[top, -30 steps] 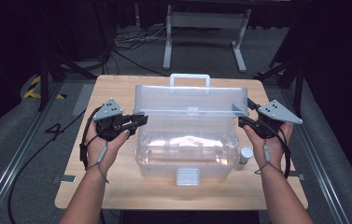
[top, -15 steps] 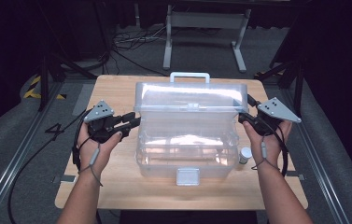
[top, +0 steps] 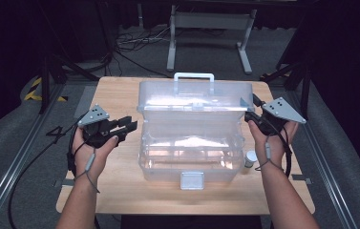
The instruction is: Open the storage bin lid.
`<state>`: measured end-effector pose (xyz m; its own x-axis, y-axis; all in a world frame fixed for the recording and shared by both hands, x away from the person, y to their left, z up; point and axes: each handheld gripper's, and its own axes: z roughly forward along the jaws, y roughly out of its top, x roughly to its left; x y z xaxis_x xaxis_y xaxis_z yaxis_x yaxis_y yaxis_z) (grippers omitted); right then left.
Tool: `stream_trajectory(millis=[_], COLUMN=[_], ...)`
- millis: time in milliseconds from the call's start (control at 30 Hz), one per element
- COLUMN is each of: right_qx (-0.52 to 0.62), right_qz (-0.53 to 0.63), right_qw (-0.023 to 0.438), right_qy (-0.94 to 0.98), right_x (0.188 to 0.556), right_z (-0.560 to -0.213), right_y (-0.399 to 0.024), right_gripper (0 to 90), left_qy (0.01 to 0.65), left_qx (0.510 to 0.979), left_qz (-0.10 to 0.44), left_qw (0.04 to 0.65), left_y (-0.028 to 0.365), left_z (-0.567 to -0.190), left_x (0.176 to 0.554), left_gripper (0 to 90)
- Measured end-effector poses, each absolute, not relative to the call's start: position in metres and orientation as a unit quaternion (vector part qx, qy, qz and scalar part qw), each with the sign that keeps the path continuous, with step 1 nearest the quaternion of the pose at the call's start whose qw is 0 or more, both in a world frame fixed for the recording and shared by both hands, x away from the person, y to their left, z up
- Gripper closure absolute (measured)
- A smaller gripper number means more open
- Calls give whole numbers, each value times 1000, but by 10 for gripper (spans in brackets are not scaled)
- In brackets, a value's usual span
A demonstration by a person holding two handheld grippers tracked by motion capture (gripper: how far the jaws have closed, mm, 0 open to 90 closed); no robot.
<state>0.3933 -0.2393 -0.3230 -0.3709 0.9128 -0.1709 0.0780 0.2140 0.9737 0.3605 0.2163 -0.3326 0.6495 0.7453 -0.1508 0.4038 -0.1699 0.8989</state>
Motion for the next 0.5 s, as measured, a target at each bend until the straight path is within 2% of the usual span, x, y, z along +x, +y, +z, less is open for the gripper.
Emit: stream_trajectory(millis=[300,500], right_qx=[374,387], right_qz=[491,507], right_qw=[437,415], right_qy=[654,649], right_x=[396,400], right_z=[-322,-321], right_y=[-238,-242], right_gripper=[697,722], left_qy=[395,402], left_qx=[743,741], left_qz=[164,164], left_qw=[515,512], left_y=[221,226], left_z=[-335,-337], left_x=[360,359], left_gripper=[664,659])
